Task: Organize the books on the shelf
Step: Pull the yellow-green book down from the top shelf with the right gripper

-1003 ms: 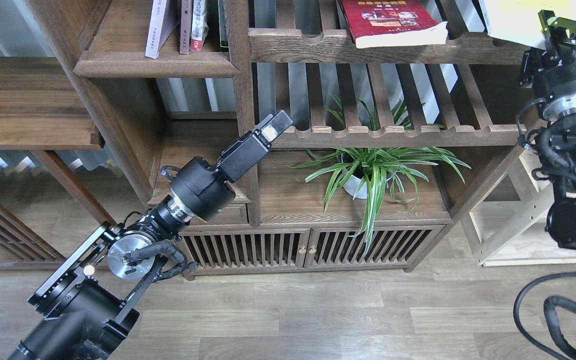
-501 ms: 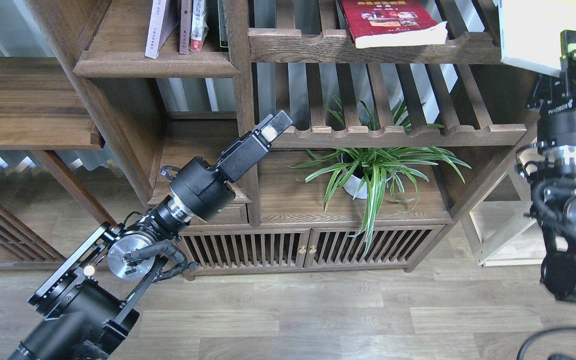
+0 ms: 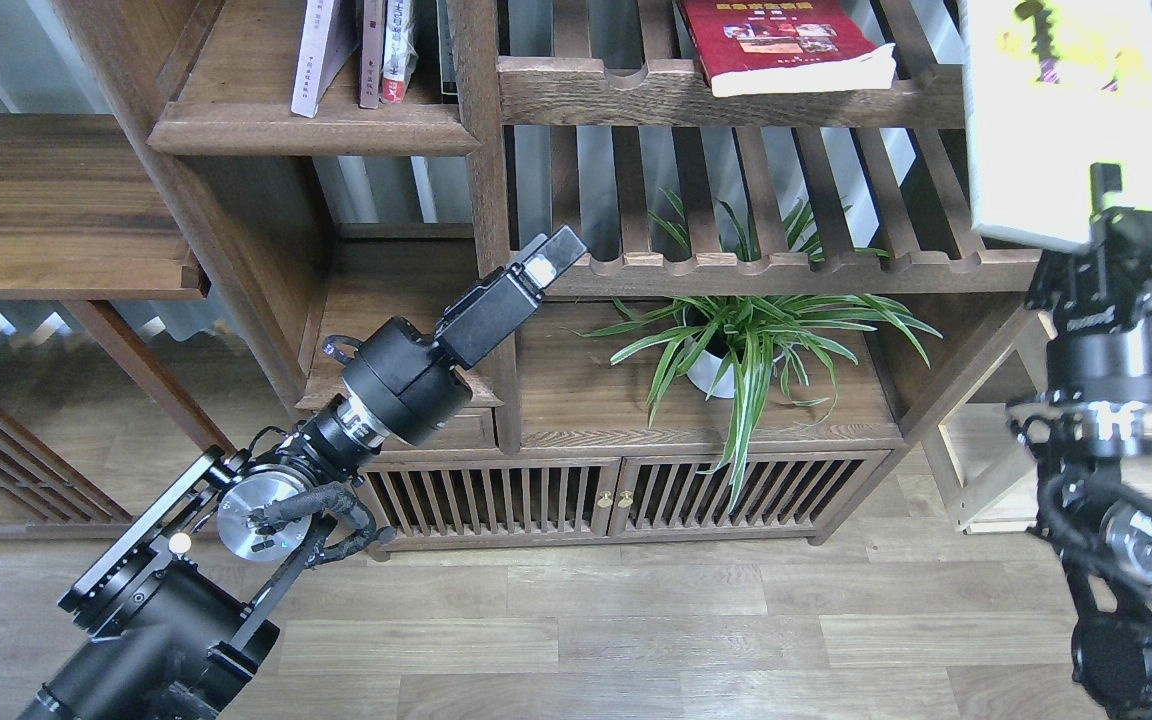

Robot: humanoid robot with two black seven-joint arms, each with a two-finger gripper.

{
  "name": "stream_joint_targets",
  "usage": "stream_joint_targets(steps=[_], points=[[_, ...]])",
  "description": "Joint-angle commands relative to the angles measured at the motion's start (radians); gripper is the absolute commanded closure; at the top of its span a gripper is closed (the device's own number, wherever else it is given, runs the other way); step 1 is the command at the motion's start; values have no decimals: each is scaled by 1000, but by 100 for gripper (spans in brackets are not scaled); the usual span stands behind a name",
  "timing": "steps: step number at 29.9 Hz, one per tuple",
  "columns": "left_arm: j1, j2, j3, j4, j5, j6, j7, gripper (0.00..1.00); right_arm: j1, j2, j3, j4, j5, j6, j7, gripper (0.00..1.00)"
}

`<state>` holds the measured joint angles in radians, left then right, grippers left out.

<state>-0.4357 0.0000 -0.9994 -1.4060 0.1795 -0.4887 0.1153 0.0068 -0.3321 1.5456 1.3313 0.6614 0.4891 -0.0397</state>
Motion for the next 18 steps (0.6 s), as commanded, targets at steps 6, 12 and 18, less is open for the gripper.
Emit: stream_joint_targets(steps=[6, 12, 18], points=[[6, 0, 5, 1, -5, 0, -5, 1, -93, 18, -50, 3, -9, 0, 1, 98], [6, 0, 21, 15, -37, 0, 4, 1, -126, 27, -84, 3, -9, 0, 1, 98], [8, 0, 83, 102, -37, 0, 6, 1, -137, 71, -173, 3, -28, 0, 6, 98]])
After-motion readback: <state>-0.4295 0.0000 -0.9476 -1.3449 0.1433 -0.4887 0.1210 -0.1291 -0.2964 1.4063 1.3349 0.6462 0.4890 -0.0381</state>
